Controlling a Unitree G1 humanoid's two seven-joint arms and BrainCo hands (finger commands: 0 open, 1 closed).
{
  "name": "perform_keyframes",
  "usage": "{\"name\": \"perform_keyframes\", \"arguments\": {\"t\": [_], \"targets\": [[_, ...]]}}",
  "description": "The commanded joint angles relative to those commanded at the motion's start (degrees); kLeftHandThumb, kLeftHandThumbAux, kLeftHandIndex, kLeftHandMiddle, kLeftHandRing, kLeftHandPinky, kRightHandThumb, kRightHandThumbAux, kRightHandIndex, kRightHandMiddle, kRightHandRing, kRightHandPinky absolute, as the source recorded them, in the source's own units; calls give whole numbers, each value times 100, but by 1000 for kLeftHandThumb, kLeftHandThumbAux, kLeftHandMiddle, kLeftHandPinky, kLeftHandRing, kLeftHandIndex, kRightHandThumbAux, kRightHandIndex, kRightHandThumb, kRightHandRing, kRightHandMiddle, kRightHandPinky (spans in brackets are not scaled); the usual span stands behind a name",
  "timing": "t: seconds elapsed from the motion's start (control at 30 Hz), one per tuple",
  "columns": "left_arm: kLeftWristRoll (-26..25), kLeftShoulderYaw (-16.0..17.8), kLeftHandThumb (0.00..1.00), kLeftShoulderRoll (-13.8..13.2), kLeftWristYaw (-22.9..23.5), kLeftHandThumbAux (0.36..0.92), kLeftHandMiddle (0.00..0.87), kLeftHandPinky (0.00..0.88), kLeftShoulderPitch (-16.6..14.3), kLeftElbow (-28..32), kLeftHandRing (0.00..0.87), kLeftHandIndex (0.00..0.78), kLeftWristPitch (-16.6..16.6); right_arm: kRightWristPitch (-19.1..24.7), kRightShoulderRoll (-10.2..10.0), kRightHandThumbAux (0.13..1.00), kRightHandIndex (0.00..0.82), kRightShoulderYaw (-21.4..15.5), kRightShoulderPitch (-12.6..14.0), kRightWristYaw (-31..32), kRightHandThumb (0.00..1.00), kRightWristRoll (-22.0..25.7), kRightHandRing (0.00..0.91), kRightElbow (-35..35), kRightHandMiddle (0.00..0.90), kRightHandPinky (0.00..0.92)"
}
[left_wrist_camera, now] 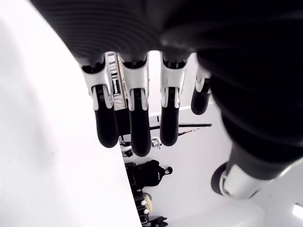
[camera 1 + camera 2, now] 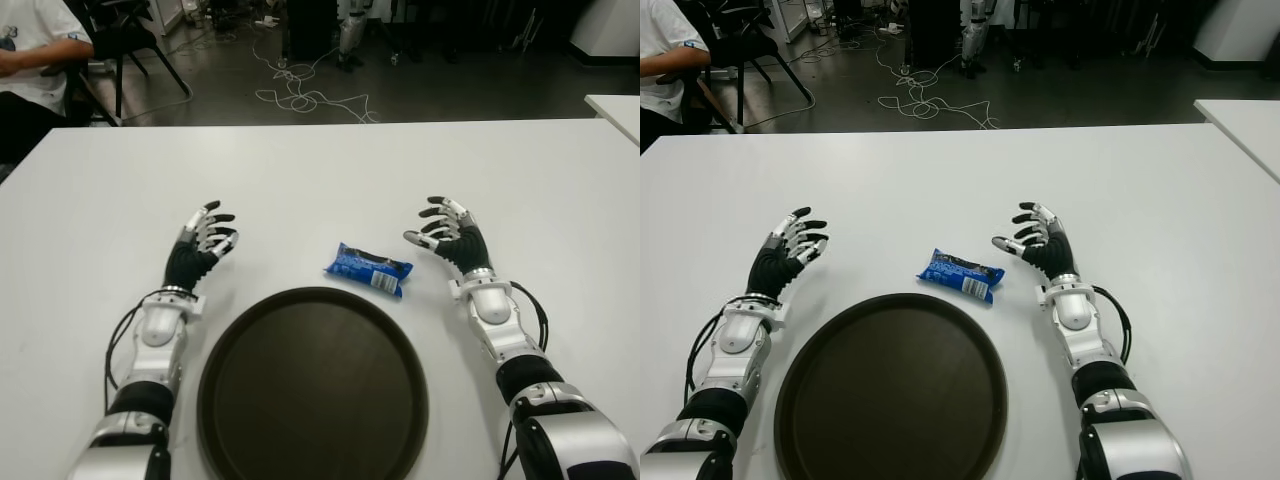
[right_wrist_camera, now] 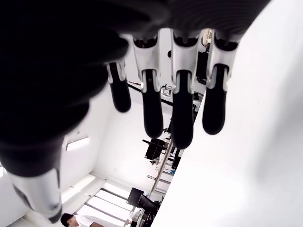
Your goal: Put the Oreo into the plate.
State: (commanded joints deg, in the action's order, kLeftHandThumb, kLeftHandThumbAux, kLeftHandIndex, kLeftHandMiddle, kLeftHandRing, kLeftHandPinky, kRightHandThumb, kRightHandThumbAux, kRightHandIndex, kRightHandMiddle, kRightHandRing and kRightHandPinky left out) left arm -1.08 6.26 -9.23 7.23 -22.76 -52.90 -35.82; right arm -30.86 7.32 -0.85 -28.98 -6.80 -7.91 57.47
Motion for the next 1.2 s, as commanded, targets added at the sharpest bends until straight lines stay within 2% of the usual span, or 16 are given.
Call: {"name": "perform_keyframes", "arguments": {"t": [0.67,1.0,1.2], "targets": [[50,-31,329,25,-93,672,285,337,46,59,316,144,-67,-5,20,721,272,21,49,-56,0,-42,452,-74,384,470],[11,-25,358,29,-48,685,276,334,49,64,311,132,-14,-31,24,704,268,7,48,17,0,3,441,-46,377,473],[105,-60,337,-16,-125,694,277,317,43,49,301,138,-23,-22,24,698,263,-11,38,120,0,49,431,-19,370,464]]}}
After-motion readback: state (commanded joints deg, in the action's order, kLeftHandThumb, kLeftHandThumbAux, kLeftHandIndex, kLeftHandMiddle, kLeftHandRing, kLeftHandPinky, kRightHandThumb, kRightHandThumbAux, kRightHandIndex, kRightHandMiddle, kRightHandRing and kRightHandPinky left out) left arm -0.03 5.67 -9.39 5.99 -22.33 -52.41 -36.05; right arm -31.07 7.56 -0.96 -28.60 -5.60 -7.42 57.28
